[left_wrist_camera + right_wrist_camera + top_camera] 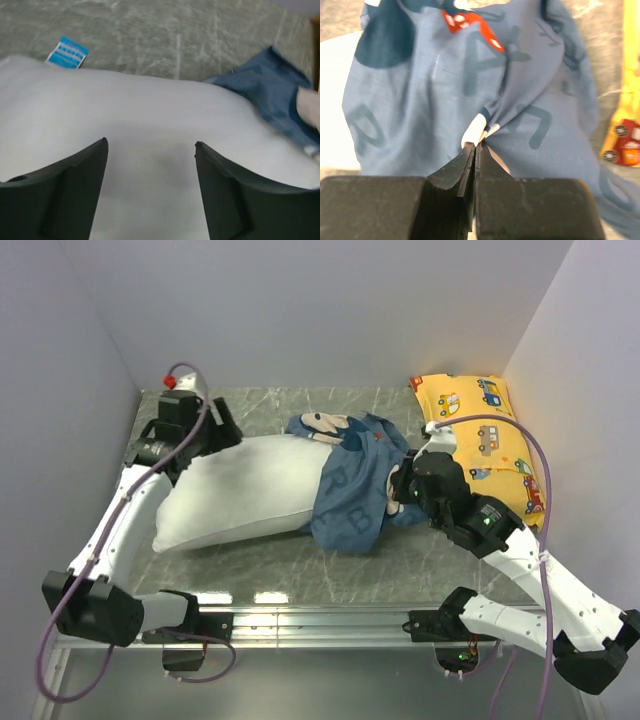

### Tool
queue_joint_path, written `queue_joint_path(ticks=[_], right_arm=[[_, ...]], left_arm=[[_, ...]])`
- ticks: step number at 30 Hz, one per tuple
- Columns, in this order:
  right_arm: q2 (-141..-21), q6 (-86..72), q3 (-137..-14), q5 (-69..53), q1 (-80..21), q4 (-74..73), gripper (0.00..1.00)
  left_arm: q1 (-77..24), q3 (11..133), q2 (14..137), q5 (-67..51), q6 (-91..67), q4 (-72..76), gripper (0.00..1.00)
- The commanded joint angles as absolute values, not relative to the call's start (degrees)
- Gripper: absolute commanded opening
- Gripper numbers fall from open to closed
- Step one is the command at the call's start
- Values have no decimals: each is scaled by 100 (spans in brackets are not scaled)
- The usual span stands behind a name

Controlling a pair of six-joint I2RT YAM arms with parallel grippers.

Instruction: Remove the pillowcase from the pillow

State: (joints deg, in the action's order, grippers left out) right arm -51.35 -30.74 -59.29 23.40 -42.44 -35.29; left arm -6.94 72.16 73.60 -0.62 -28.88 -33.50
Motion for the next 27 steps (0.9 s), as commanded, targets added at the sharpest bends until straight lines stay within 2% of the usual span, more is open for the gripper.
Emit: queue_joint_path(ticks=[1,9,15,22,27], right_arm=[[-5264,-2769,-6599,2584,-4262,-3770,0],[-6002,-2496,-7961,2865,-4605,-4183,0],[-6328,-2233,-8621,2953,-4614,-4394,0],[-6565,-2074,-9228,2962,-4614,-4649,0],[-6592,-1969,-9465,3006,-4614,-4746,0]], left_arm=[[-1545,7611,6795,720,-2418,-3480,83],[-3846,7454,6276,1186,-2224,-4104,86],[-5043,7172,6424,2319,-2346,-4526,87],[-5291,7268,6662,3751,-2785,-5088,88],[-5291,7111,6609,3859,-2725,-4967,89]])
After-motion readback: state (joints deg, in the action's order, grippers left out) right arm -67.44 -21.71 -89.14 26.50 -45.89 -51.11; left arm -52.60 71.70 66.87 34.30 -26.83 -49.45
